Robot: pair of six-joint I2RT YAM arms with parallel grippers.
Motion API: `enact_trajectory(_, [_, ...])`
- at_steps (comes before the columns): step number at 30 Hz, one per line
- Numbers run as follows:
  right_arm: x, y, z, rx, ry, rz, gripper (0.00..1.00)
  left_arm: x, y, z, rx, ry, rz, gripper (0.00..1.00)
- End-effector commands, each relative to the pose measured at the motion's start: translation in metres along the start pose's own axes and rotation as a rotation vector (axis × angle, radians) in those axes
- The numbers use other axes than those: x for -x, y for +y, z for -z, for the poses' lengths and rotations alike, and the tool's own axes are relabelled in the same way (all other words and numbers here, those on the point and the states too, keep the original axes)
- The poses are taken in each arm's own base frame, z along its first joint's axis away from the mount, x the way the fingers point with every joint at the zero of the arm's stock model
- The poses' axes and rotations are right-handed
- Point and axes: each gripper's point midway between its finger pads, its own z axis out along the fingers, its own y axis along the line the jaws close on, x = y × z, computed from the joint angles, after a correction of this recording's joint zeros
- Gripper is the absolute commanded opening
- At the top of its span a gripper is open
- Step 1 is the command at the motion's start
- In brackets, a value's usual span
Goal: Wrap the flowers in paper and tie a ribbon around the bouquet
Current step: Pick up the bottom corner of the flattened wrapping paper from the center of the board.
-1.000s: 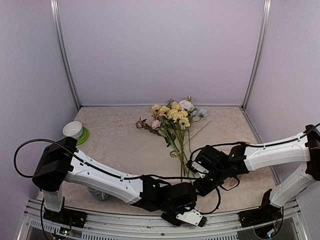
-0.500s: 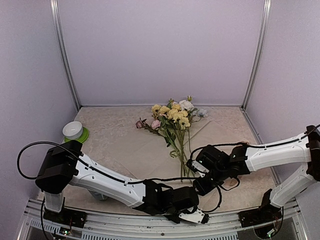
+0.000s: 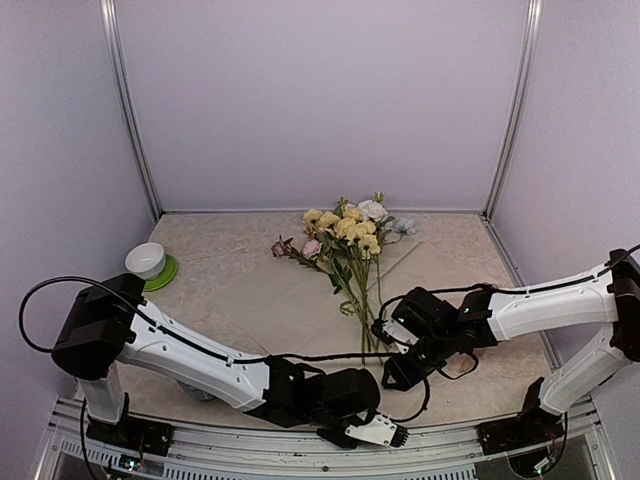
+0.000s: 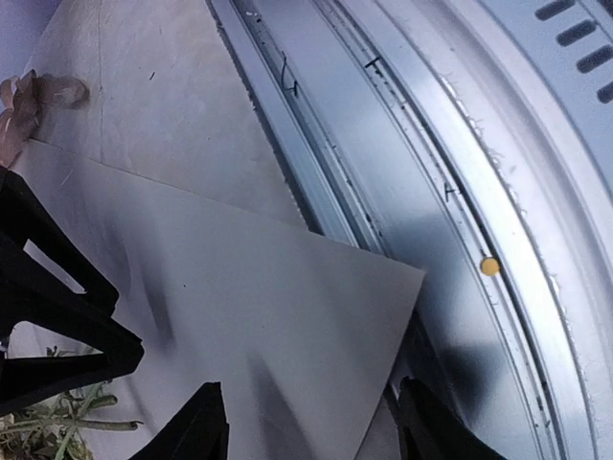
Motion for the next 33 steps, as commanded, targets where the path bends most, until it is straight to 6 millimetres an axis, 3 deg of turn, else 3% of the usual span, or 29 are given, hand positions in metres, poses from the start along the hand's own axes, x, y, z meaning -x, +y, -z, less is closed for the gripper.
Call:
enact_trajectory(1, [-0.002, 0.004, -0.002, 0.043, 0.017, -0.002, 0.40, 0.023, -0.015, 0.017, -0.069, -0.122, -0.089, 0.61])
enact_trajectory(11, [-0.004, -0.001, -0.003, 0.017, 0.017, -0.002, 0.40, 0.011, -0.013, -0.014, -0.024, -0.034, -0.120, 0.65])
enact_trajectory(17, [-0.002, -0.001, -0.002, 0.015, 0.011, 0.006, 0.40, 0.007, -0.007, -0.022, 0.017, -0.008, -0.099, 0.53])
enact_trajectory(26, [-0.001, -0.001, -0.006, 0.017, 0.015, 0.009, 0.40, 0.004, 0.001, -0.023, 0.058, 0.006, -0.052, 0.19])
enact_trajectory(33, [0.000, 0.001, -0.006, 0.022, 0.014, 0.014, 0.40, 0.001, 0.013, -0.022, 0.120, 0.026, -0.023, 0.10])
